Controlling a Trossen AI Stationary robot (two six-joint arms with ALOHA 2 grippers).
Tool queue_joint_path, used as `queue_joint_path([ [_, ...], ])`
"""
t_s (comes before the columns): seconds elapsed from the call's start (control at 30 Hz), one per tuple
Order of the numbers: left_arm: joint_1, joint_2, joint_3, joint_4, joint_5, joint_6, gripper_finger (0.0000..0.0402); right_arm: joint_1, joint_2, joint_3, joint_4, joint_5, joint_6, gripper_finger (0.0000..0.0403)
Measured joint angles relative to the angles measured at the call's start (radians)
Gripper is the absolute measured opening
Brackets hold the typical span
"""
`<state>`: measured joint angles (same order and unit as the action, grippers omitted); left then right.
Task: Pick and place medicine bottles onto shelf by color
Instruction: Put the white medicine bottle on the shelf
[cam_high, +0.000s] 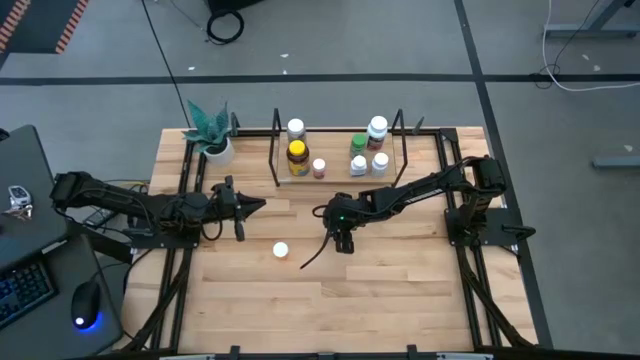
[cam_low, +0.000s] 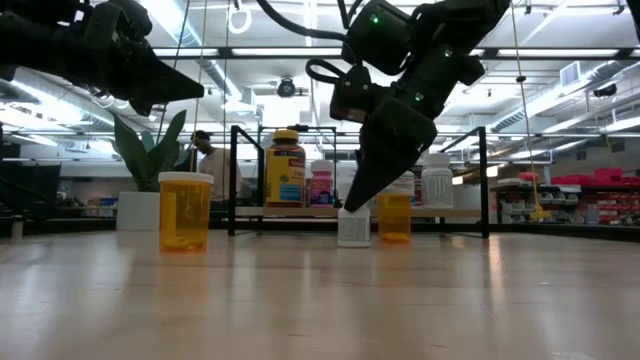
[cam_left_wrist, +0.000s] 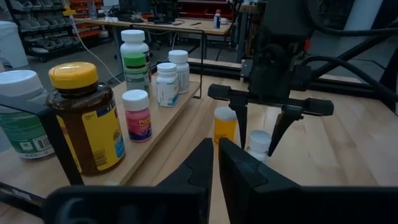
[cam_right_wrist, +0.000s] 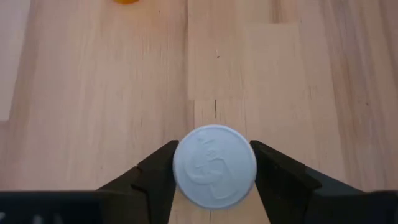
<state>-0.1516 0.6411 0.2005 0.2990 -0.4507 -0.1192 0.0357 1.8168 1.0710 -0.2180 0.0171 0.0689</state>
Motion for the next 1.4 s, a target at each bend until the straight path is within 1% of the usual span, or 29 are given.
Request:
queue_joint_path([
  [0.13, 0.0, 0.0, 0.0, 0.0, 0.0, 0.0, 0.0038, -0.007, -0.001, 0.012, -0.019, -0.006, 0.011, 0.018],
  [0.27, 0.0, 0.0, 0.0, 0.0, 0.0, 0.0, 0.0036, -0.014, -0.009, 0.032, -0.036, -0.012, 0.015, 0.017],
  [0.37, 0.0, 0.0, 0.0, 0.0, 0.0, 0.0, 0.0032, -0.02, -0.022, 0.062, -0.056, -0.016, 0.014, 0.0173],
  [0.5, 0.0, 0.0, 0.0, 0.001, 0.0, 0.001, 0.0028, -0.033, -0.037, 0.116, -0.136, -0.016, 0.004, 0.0178],
  [0.7, 0.0, 0.0, 0.0, 0.0, 0.0, 0.0, 0.0034, -0.063, -0.058, 0.198, -0.206, -0.012, -0.04, 0.0175],
  [0.87, 0.0, 0.0, 0.0, 0.001, 0.0, 0.0, 0.0038, -0.1, -0.066, 0.27, -0.279, -0.01, -0.073, 0.0175],
  [1.2, 0.0, 0.0, 0.0, 0.001, 0.0, 0.0, 0.0028, -0.178, -0.067, 0.413, -0.424, -0.016, -0.158, 0.0175],
  [1.4, 0.0, 0.0, 0.0, 0.0, 0.0, 0.0, 0.0036, -0.23, -0.067, 0.487, -0.512, -0.017, -0.203, 0.0175],
])
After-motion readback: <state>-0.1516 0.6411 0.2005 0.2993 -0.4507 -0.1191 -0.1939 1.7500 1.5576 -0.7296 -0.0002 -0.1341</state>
